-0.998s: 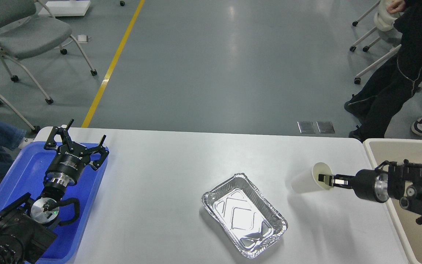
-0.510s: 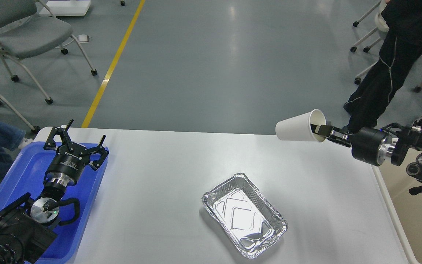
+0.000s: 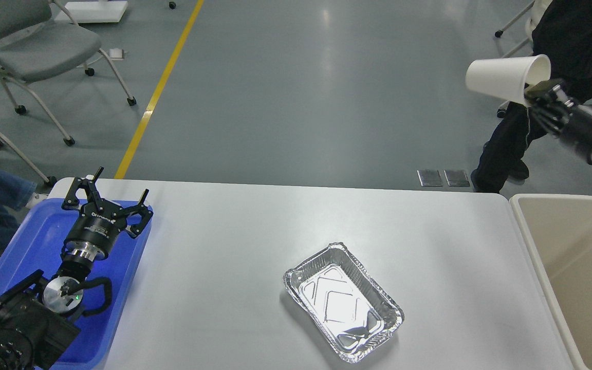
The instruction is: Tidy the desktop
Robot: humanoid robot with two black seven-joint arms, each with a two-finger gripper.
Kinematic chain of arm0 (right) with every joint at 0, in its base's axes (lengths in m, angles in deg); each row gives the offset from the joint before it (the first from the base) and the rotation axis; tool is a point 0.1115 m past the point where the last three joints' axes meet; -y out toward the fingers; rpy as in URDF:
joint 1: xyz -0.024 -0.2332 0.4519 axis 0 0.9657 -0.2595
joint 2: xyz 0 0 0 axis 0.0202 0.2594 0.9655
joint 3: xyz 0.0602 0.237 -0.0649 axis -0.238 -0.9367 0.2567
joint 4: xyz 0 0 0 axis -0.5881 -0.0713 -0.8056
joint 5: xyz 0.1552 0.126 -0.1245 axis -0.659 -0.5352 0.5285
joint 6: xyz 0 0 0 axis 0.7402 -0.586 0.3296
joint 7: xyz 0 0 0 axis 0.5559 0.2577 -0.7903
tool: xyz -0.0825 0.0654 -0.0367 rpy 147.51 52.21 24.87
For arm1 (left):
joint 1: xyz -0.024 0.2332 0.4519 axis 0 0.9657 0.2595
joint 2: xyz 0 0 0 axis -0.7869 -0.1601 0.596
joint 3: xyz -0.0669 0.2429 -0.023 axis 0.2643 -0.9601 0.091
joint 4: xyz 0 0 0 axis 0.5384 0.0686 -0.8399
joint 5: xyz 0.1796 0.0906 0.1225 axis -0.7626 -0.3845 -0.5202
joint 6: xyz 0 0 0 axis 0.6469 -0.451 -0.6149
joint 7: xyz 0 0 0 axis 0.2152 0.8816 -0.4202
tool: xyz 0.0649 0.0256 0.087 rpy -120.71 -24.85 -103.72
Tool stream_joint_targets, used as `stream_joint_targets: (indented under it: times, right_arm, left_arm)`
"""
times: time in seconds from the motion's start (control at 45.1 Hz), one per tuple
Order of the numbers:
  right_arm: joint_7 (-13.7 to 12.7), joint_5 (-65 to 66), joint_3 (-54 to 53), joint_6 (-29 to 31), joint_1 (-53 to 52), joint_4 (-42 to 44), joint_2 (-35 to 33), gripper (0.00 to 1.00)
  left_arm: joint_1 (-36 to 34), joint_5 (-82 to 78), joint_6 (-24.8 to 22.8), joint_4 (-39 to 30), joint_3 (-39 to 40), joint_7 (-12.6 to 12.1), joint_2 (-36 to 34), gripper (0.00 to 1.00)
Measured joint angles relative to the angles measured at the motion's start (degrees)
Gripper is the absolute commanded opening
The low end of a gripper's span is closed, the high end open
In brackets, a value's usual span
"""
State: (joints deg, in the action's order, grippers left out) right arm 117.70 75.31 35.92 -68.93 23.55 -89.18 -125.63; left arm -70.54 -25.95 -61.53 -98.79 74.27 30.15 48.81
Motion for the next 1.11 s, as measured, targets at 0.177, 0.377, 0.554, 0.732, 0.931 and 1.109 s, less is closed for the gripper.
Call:
stream_joint_targets:
  times: [0.177,0.377,0.554,0.732,0.931,1.109]
  right_arm:
    - [-1.73,-7.59,2.29,-0.04,0.37,12.08,0.67,0.00]
    - [-5.60,-12.39,4.07,-0.03,3.61,25.83,2.64,0.00]
    - [-9.03,-14.21,4.64,-0.21,8.52,36.75,5.28,0.00]
    - [-13.14,-15.03,4.73,-1.51,13.55,44.79,8.36,0.00]
    - [-15.87,-15.38,4.49,-4.98,18.75,50.16,12.16,0.00]
    - [-17.21,-15.47,4.45,-6.57,24.07,52.12,17.10,0.00]
  left_arm:
    - [0.00,0.00,0.00,0.01,0.00,0.00,-0.02,1.00]
    - [-0.01,0.00,0.00,-0.05,0.00,0.00,0.02,1.00]
    - [0.01,0.00,0.00,-0.03,0.00,0.00,0.01,1.00]
    - [0.00,0.00,0.00,-0.01,0.00,0.00,0.00,1.00]
    - [0.00,0.00,0.00,-0.01,0.00,0.00,0.01,1.00]
    - [0.00,0.00,0.00,0.01,0.00,0.00,0.00,1.00]
